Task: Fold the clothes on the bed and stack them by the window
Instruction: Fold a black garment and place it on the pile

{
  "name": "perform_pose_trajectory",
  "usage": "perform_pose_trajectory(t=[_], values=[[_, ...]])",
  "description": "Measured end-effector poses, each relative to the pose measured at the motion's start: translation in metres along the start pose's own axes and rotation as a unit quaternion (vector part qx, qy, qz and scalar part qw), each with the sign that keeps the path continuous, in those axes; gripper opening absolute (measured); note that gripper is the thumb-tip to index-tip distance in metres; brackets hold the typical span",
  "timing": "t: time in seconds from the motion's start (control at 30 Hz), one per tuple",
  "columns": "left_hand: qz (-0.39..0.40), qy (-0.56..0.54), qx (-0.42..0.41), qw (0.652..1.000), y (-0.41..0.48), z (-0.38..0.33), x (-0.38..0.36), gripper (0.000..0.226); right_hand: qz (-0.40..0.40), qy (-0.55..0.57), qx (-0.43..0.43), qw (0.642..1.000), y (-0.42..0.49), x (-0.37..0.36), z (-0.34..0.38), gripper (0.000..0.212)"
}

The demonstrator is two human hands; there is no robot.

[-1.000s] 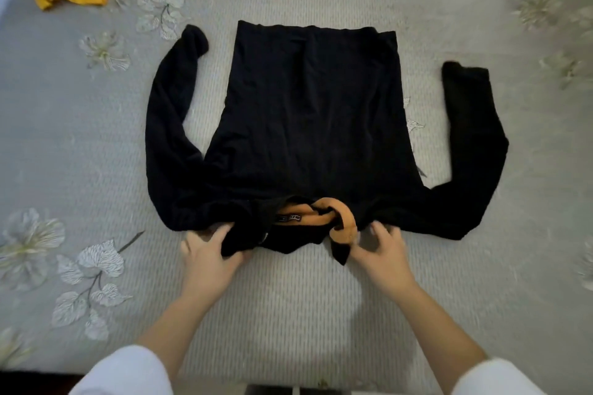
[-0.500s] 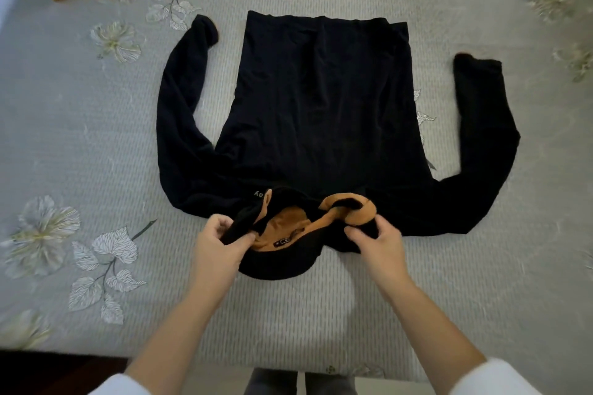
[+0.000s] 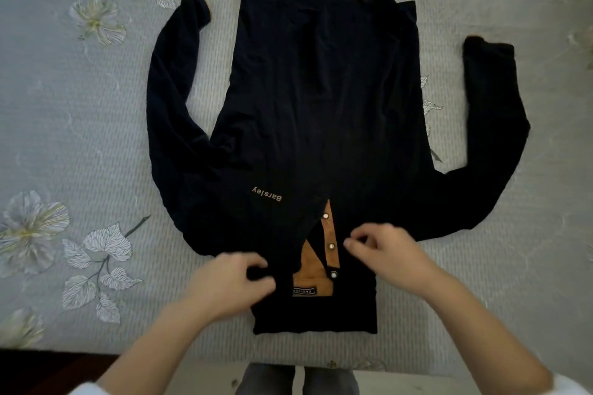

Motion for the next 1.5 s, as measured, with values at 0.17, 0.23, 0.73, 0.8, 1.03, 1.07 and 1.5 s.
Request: perform_pose_trajectory(t=[0.17, 0.23, 0.73, 0.8, 1.03, 1.07, 1.5], values=[[-0.194, -0.093, -0.048, 0.975, 0.039, -0.032, 0.104, 0.011, -0.056, 0.069, 0.023, 0.996, 0.036, 0.058, 0.012, 0.008], [-0.236, -0.124, -0.062, 0.962, 0.063, -0.043, 0.141, 0.015, -0.076, 0.059, 0.027, 0.995, 0.057, 0.084, 0.016, 0.007], [-0.471, -0.153, -0.105, 0.862, 0.227, -0.086, 0.372, 0.02, -0.431, -0.007, 0.101, 0.897, 0.189, 0.328, 0.05, 0.04], [-0.473, -0.096, -0.123, 0.867, 0.24, -0.099, 0.383, 0.028, -0.452, 0.012, 0.1, 0.887, 0.2, 0.343, 0.045, 0.041], [-0.419, 0.002, -0.044, 0.907, 0.277, -0.092, 0.407, 0.038, -0.429, -0.031, 0.088, 0.898, 0.231, 0.36, 0.042, 0.032], [-0.417, -0.019, -0.056, 0.907, 0.278, -0.089, 0.413, 0.033, -0.433, -0.028, 0.085, 0.897, 0.232, 0.362, 0.041, 0.026], [-0.407, -0.436, -0.156, 0.787, 0.266, -0.047, 0.423, 0.021, -0.489, 0.021, 0.062, 0.87, 0.203, 0.383, 0.024, 0.02]])
Point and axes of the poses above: each hand's wrist, its own y-axis towards the middle knuckle, its own x-axis out of the back of the hand, z = x × y, the point moved 10 cm from there along y, towards the middle knuckle, and after that the axes turned 12 degrees about z, right-handed, at the moved point
